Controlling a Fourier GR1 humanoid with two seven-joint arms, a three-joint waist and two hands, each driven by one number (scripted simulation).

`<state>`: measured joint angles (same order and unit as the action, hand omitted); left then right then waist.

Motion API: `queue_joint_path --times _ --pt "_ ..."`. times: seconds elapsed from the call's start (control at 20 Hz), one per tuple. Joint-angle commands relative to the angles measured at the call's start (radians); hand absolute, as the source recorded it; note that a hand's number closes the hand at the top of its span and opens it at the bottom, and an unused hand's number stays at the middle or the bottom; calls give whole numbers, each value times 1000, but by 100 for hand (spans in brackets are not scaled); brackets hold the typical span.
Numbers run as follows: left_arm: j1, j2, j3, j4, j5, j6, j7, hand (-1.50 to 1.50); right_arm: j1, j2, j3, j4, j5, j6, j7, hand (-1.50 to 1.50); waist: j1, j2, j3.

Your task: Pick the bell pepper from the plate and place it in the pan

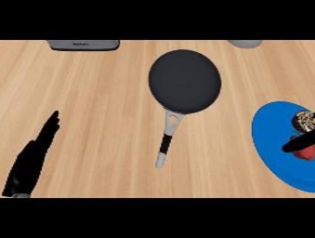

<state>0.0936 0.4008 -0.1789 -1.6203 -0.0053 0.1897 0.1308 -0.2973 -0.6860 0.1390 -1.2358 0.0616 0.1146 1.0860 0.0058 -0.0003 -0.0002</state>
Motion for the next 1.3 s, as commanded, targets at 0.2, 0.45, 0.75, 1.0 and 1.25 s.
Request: queue_joint_path --times 0.2,0.45,0.75,1.0,1.25 --pt "-19 -52 11 -27 -54 -1 47 0 -3 85 -10 93 91 4 28 -150 -2 0 0" --pt "28 -63 52 -15 -52 -58 -16 0 -17 89 -70 139 127 42 -31 -150 0 0 0" --pt "-6 -57 102 12 -54 -92 4 0 -25 169 -106 195 195 -67 -130 150 0 1 0" --pt "-25 -42 141 51 -19 -138 -28 0 1 168 -168 199 155 -54 -206 150 -2 2 0" --pt "-52 -104 70 7 -96 -71 32 0 -31 153 -33 147 236 54 -311 150 12 5 1"
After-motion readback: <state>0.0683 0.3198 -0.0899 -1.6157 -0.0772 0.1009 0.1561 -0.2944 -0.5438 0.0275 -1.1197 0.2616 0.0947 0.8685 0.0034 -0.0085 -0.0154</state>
